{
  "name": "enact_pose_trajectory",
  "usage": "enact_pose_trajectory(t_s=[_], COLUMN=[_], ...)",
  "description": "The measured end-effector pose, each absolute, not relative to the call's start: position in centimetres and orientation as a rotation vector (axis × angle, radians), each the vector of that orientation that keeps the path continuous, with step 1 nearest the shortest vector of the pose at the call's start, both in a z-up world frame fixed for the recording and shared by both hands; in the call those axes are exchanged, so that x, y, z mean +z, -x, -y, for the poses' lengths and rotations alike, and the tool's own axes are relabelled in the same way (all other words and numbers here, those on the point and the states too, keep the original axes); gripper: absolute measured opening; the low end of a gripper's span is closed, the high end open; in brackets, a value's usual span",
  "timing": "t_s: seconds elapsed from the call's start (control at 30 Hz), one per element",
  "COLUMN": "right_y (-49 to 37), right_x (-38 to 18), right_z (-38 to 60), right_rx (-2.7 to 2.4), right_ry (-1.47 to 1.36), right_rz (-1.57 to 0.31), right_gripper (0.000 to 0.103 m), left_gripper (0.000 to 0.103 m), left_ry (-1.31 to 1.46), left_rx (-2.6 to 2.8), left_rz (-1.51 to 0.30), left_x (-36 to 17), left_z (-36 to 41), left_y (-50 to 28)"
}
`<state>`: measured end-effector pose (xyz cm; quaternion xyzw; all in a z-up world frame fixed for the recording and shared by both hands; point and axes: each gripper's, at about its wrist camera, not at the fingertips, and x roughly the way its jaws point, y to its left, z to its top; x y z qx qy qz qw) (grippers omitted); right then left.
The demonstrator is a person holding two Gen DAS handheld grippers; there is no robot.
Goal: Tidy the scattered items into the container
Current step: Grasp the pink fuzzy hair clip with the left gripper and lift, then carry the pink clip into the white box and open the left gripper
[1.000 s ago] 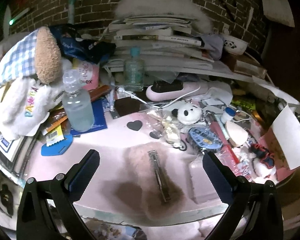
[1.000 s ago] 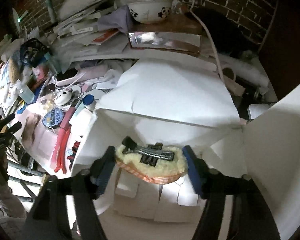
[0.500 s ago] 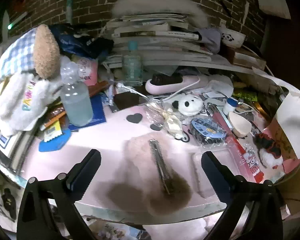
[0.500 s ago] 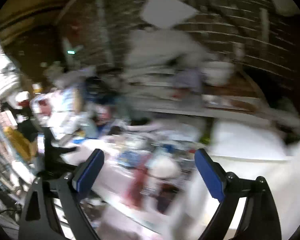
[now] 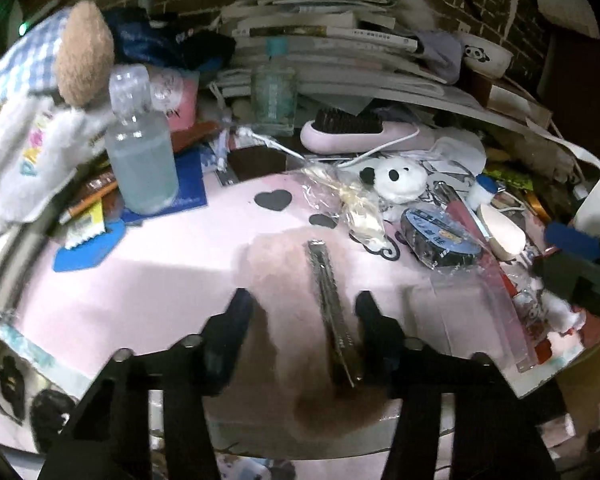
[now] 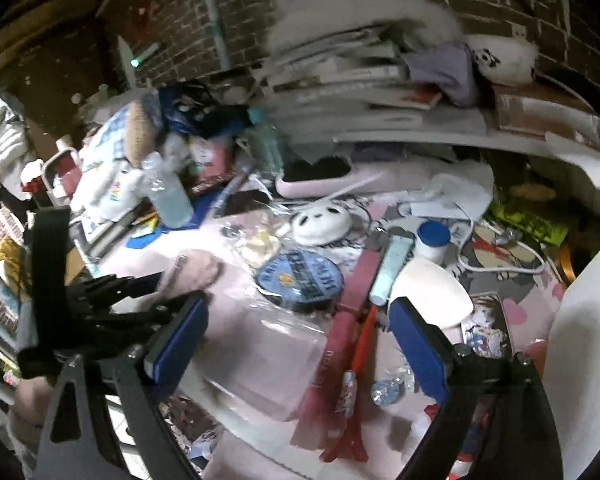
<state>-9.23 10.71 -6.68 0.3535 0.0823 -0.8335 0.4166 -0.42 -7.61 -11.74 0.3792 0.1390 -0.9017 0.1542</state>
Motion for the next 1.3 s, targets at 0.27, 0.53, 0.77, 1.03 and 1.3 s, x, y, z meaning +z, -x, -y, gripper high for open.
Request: enact_pose_trajectory(t_s=[0.27, 0.53, 0.77, 1.03, 1.3], right_y=[9.7, 10.9, 11.5, 12.1, 12.1], right_x=[-7.8, -8.2, -8.8, -9.3, -9.3], right_z=[-10.4, -10.7, -10.8, -11.1, -11.3], right_rx=[-2.129, -2.204, -2.23, -2.239, -2.23], right_ry=[-0.88, -0.858, -0.87, -0.89, -0.888], right_rz=[-0.247, -0.275, -0.296, -0.299, -0.284], right_gripper=[0.091, 0.091, 0.091, 0.091, 0.091], left_gripper=[0.023, 0.023, 0.023, 0.023, 0.023], left_ry=[-1.115, -1.001, -0.964, -1.371, -1.803], left_rx=[-2.581, -2.741, -3.143, -3.36, -3.222], left_rz=[-0.377, -0.336, -0.206, 0.056, 0.339], left_x=[-11.0, -3.3, 6.2, 6.6, 1.9], left_z=[7.6, 5.9, -2.1, -14.6, -22.5], left_y=[1.2, 3.0, 7.4, 14.2, 17.4])
